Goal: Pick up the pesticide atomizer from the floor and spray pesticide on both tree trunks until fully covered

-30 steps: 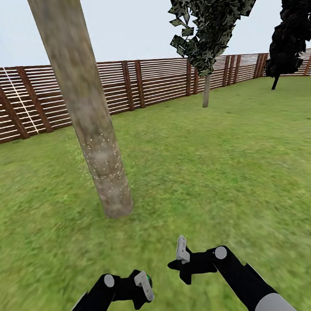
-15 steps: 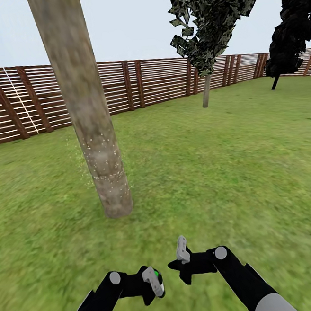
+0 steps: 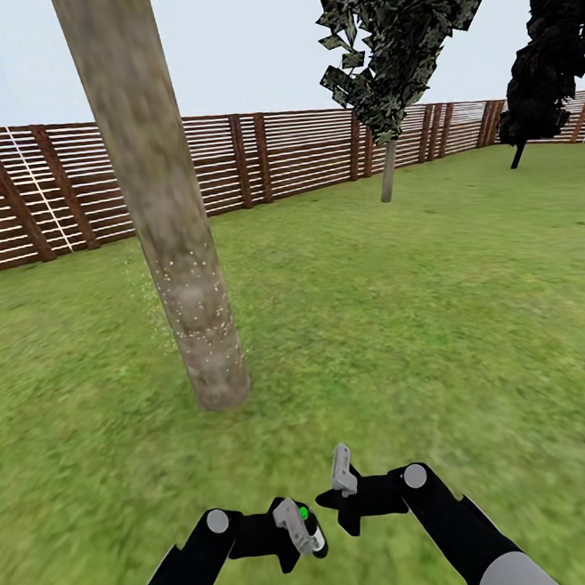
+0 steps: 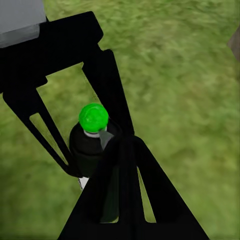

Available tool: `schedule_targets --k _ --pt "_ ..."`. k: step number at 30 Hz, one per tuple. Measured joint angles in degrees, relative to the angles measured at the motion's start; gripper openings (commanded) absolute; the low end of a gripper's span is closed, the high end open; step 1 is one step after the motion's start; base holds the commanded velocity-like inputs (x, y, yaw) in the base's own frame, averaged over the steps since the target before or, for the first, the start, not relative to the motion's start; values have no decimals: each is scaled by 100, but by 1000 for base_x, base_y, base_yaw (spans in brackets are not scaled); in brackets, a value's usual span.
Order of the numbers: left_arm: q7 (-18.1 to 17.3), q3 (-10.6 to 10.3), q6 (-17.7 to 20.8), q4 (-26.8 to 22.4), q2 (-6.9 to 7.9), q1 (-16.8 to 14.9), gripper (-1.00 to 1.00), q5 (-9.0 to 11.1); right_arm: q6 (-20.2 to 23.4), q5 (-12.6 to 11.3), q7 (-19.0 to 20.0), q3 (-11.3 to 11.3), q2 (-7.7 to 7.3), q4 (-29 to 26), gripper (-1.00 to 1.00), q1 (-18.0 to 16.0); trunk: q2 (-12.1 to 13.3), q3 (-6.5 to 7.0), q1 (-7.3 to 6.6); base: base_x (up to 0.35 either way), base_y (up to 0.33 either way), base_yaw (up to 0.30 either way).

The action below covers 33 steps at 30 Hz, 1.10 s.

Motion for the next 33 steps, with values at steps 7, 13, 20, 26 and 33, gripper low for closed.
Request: schedule_targets --k 7,13,20,26,33 --pt "6 0 -10 -3 -57 0 -100 26 0 0 0 2 1 0 -100 0 0 0 0 0 0 0" --pt "32 0 -9 1 -134 0 -100 20 0 0 0 2 1 -8 -100 -2 0 0 0 0 0 0" --pt "60 3 -6 -8 -135 0 -100 25 0 0 0 2 36 -9 -100 -1 0 0 0 0 0 0" --pt "55 17 -8 -15 -133 -32 -100 209 0 0 0 6 37 -1 -100 -2 0 0 0 0 0 0" --pt "54 10 -13 68 -48 -32 -100 181 0 0 0 10 37 -6 -100 0 0 0 0 0 0 0"
